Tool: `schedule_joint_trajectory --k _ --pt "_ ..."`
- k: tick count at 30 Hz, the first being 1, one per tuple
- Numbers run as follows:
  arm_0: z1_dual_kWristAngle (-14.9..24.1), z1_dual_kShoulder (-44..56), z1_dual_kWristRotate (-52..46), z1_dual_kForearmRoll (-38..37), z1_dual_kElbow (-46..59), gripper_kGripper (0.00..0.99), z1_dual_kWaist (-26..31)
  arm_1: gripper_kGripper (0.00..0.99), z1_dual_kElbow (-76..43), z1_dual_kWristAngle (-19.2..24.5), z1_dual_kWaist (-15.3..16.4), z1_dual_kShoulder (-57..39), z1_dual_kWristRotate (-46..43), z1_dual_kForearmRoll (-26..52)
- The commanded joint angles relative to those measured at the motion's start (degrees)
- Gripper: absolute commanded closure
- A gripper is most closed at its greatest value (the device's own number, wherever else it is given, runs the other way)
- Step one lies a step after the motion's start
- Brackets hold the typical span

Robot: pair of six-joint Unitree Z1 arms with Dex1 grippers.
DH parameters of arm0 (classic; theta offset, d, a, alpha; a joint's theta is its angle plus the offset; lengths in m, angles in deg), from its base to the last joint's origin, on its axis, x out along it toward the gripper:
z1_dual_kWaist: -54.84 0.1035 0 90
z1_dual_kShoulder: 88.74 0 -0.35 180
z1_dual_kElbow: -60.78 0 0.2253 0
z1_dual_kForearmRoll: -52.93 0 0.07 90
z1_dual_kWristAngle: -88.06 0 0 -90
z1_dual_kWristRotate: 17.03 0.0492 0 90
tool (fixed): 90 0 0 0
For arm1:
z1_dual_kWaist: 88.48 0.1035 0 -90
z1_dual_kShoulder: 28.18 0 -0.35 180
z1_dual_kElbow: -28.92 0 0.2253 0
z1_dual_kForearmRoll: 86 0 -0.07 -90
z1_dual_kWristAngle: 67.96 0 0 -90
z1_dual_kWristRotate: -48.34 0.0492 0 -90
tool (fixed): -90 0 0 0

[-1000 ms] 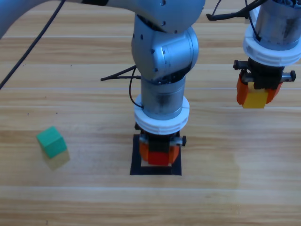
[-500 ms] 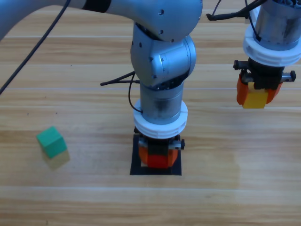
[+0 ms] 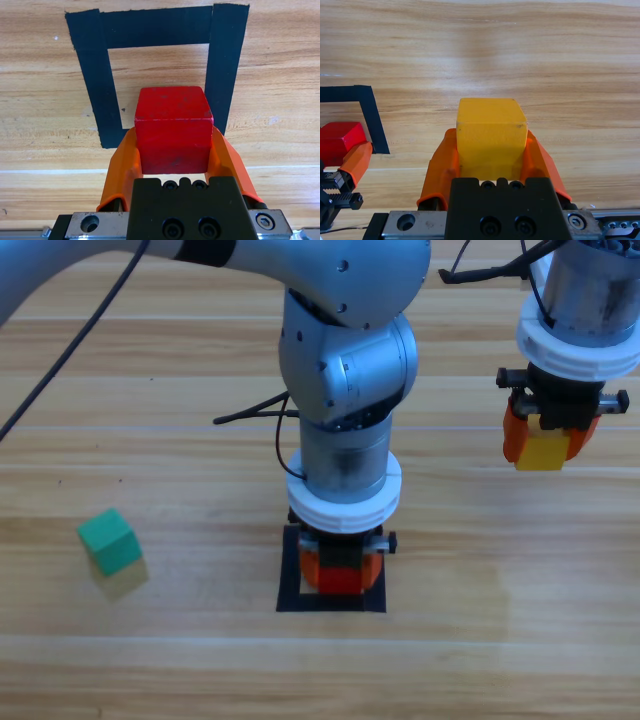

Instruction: Stack the blocks in the rectangular block: red at the bottom, yellow in the middle, green on top

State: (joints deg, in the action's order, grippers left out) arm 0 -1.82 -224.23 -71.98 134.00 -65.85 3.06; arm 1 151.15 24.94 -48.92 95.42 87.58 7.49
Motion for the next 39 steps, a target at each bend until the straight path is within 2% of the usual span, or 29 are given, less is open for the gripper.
schedule_joint_trajectory --k 1,14,15,16,18,19,21,22,23,34,39 --pt "0.8 -1.0 -1.0 -1.4 1.8 0.990 1.0 0.990 0.2 -0.9 1.1 3.0 0.7 -0.2" --pt "0.9 0.7 -1.0 -4.2 5.5 0.990 1.1 0.990 0.3 -0.9 1.1 2.9 0.7 -0.2" --pt "0.9 0.9 -1.1 -4.9 5.9 0.958 1.0 0.990 0.3 -0.9 1.1 2.9 0.7 -0.2" --pt "0.8 0.9 -1.1 -5.0 5.6 0.909 1.0 0.990 0.4 -0.9 1.1 2.9 0.7 -0.2" --pt "0.8 0.8 -1.3 -5.2 5.2 0.723 0.9 0.990 0.4 -0.9 1.1 2.9 0.7 -0.2" --pt "0.8 0.8 -1.4 -5.2 4.8 0.568 0.9 0.990 0.4 -1.0 1.1 2.9 0.7 -0.2" --pt "0.8 1.1 -1.6 -5.2 4.1 0.142 0.6 0.990 0.4 -1.0 1.1 2.9 0.7 -0.2" --pt "0.8 1.5 -1.7 -5.2 4.0 0.031 0.6 0.990 0.4 -1.0 1.1 2.9 0.7 -0.2" --pt "0.8 1.9 -1.8 -5.2 4.1 0.001 0.5 0.990 0.4 -1.0 1.1 2.9 0.7 -0.2" --pt "2.0 9.1 -1.6 -3.2 4.0 0.000 0.6 0.990 0.3 -1.0 1.1 2.6 0.7 -0.2" --pt "5.0 15.6 0.1 7.2 -4.0 0.000 3.2 0.990 -0.1 -0.6 2.0 0.8 1.5 -0.4"
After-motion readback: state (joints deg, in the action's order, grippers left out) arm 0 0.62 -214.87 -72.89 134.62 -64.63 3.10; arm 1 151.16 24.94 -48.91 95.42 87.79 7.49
